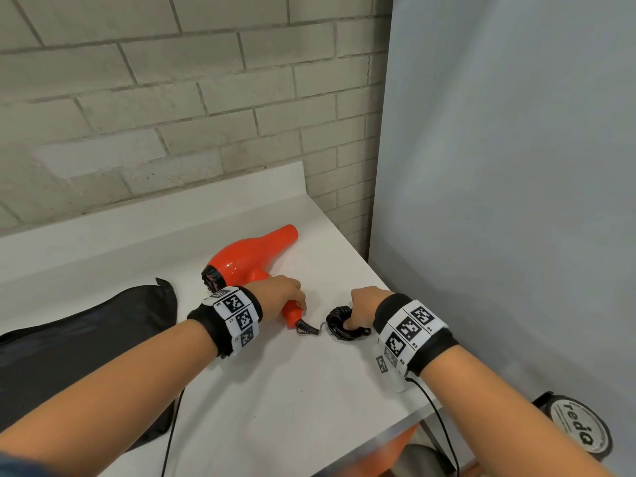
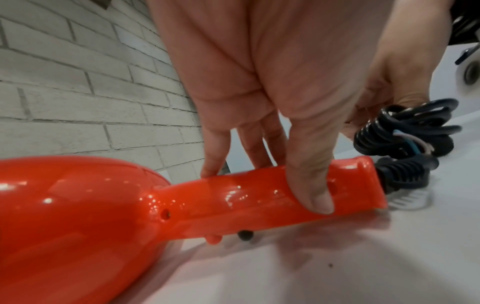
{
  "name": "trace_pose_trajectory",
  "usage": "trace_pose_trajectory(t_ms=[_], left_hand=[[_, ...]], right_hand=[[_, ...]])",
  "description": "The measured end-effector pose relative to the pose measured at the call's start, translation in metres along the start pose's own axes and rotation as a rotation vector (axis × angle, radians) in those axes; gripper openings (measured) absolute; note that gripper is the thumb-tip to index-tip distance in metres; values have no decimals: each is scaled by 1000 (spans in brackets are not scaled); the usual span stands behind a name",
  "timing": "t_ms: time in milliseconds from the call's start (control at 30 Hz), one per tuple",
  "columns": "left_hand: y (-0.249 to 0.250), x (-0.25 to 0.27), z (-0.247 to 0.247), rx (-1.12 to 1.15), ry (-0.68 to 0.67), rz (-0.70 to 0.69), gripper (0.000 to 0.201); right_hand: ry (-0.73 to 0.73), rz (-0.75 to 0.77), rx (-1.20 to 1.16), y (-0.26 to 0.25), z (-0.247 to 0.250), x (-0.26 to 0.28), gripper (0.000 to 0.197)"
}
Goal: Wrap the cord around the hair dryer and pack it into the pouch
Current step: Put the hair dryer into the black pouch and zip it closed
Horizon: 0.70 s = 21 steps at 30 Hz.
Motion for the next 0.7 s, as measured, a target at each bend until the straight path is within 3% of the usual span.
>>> trace_pose_trajectory(t_ms=[200,367,500,600,700], left_hand=[[-13,1,2,-12,56,52,50],[-30,31,-2,128,184,64,70],[-72,86,2,315,293,154,64],[-130,131,-1,283,217,390,66],[-198,169,-5,272,174,597,71]], right_hand=[[14,-45,63,-11,6,3,37],[183,-127,27,-44,24,8,34],[295,124,-67,-115,41,14,35],[139,341,-204,-174,41,11,40],[-2,428,-210,-228,36,0,47]])
Point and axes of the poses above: each hand's wrist, its own x-axis away from the middle knuckle, its own z-axis out of the back of the hand, y = z × x, the point moved 5 cm from there along -x, towards the middle knuckle, and after that the axes turned 5 degrees about x, right-handed, at the moved point
